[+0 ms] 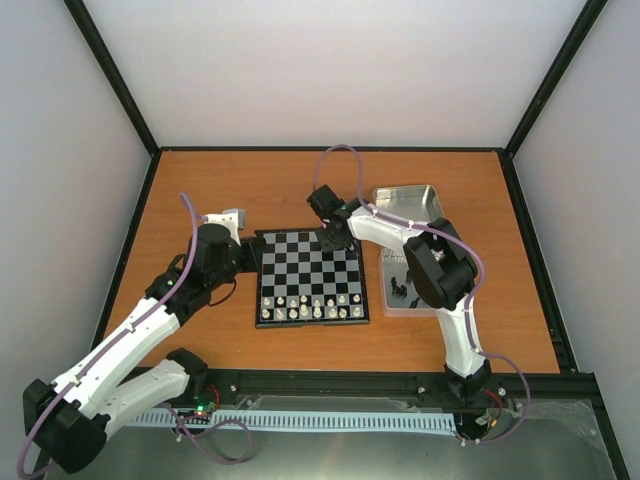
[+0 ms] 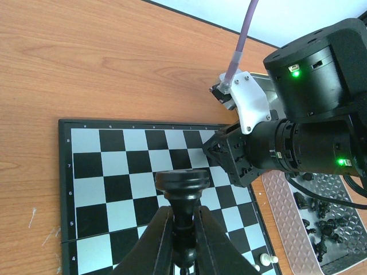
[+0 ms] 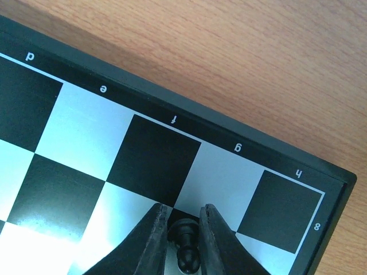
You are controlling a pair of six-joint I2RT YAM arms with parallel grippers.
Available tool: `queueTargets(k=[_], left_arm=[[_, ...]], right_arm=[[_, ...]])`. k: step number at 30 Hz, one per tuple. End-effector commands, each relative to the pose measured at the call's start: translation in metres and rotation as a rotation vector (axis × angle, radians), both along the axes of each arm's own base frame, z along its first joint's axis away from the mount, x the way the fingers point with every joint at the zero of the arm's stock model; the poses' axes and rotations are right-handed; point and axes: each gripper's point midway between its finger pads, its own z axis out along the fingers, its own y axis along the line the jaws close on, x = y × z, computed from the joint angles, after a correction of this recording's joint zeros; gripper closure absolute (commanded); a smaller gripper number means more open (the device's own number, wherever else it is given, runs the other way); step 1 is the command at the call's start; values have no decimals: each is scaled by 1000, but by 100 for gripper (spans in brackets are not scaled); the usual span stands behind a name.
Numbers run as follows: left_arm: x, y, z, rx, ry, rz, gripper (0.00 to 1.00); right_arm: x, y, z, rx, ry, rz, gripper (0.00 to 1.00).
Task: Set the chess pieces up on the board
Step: Adjust the chess piece on the chessboard.
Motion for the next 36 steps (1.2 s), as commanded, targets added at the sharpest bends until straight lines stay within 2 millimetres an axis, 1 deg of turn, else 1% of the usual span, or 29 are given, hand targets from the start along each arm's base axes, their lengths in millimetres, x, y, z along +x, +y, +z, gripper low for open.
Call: queueTargets(k=[1,7,14,17,21,24,26,29,31,33,36], left_arm=[[4,1,6,-10,-26,7,98],[3,1,4,-11,-24,7,97],[3,1,4,-14,-26,6,97],[3,1,4,-19,-28,7,97],[4,-2,6,-23,-31,-5,97],[5,-3,7,-25,-31,-9,97],[5,-4,7,-27,-33,-15,97],[5,-8,9,-32,-34,-35,97],[5,-11,11,-30,-39,-52,97],[3,-15,14,-26,-52,-89,98],[1,-25,20,1,-88,-175,99]], right_arm=[[-1,-6,3,5,1,-13,82],[-6,-7,2,14,21,-14,85],[-9,-8,3,14,24,-17,85],[-11,-9,-1,14,35,-17,85],[-14,-8,-3,24,45,-23,82],[-11,-10,3,27,25,-45,75],[-7,-8,9,48,11,-54,71],[0,0,26,103,-10,-59,70],[7,6,44,136,-40,-60,67],[13,9,68,168,-76,-68,66],[6,9,108,254,-95,-69,64]])
